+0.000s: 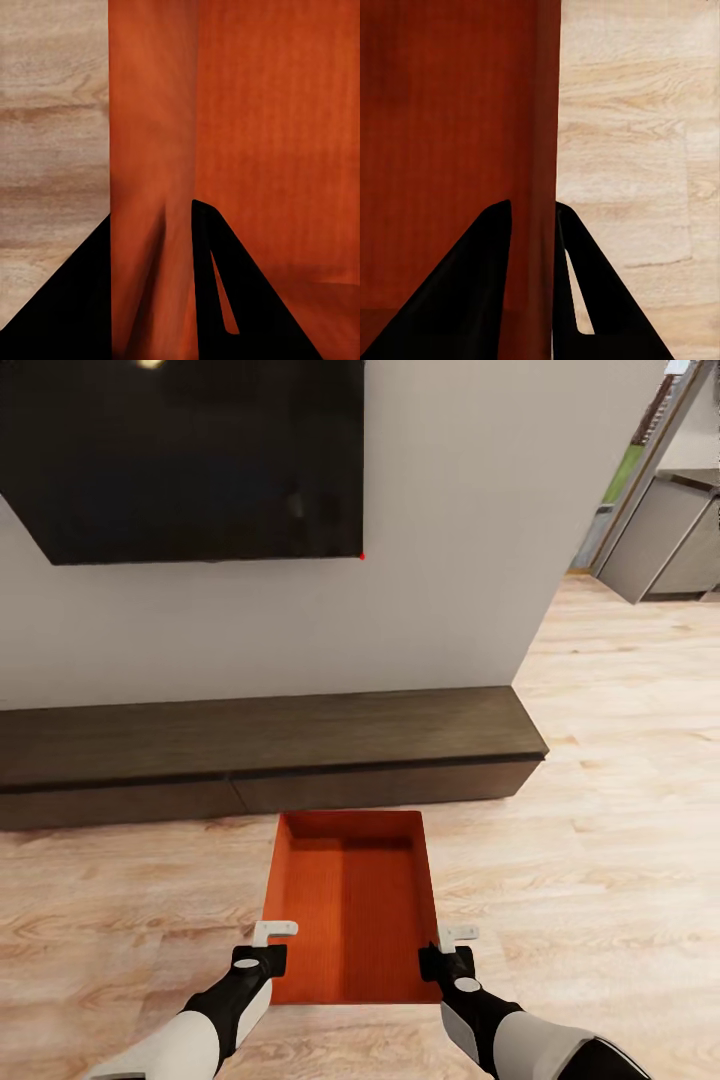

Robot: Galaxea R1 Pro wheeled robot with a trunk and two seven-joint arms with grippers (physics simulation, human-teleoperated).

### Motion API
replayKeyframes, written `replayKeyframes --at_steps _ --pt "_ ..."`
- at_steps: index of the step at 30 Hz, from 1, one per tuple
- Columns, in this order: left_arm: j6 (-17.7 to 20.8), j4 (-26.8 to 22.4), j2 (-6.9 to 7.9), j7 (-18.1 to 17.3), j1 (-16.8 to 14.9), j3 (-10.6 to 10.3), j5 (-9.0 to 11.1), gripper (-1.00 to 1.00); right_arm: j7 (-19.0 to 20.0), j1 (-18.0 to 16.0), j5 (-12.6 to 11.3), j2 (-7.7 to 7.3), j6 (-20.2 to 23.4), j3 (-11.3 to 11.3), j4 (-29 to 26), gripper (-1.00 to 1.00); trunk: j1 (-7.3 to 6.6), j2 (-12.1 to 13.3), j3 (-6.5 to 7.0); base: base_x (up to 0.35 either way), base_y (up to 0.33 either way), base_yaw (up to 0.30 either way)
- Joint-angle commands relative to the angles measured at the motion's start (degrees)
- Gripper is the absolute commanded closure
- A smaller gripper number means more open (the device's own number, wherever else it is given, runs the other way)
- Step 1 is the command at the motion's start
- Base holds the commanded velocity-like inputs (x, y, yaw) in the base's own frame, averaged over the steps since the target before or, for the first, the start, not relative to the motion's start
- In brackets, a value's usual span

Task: Move the two storage containers from the living room to the garage. In the garage, place one container on the floor and stack the other container on top of it (either order is fine).

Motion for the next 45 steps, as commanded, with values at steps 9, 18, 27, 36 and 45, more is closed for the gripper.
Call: replayKeyframes --at_steps 9,18,27,36,45 --pt "0.3 -0.2 -0.18 1.2 0.0 1.6 -1.4 1.00 -0.3 0.0 -1.2 0.29 -0.3 -0.7 0.1 1.00 0.00 0.0 0.81 0.000 0.000 0.000" --pt "0.3 -0.2 -0.20 1.2 0.0 1.6 -1.4 1.00 -0.3 0.0 -1.2 0.26 -0.3 -0.7 0.1 1.00 0.00 0.0 1.64 0.000 0.000 0.000" --pt "0.3 -0.2 -0.20 1.2 0.0 1.6 -1.4 1.00 -0.3 0.0 -1.2 0.28 -0.3 -0.8 0.1 1.00 0.00 0.0 2.48 0.000 0.000 0.000" --pt "0.3 -0.2 -0.11 1.2 0.0 1.6 -1.4 1.00 -0.3 0.0 -1.2 0.22 -0.4 -0.8 0.1 1.00 0.00 0.0 3.07 0.000 0.000 0.000" --pt "0.3 -0.2 -0.11 1.2 0.0 1.6 -1.4 1.00 -0.3 0.0 -1.3 0.21 -0.4 -0.8 0.1 1.00 0.00 0.0 3.62 0.000 0.000 0.000"
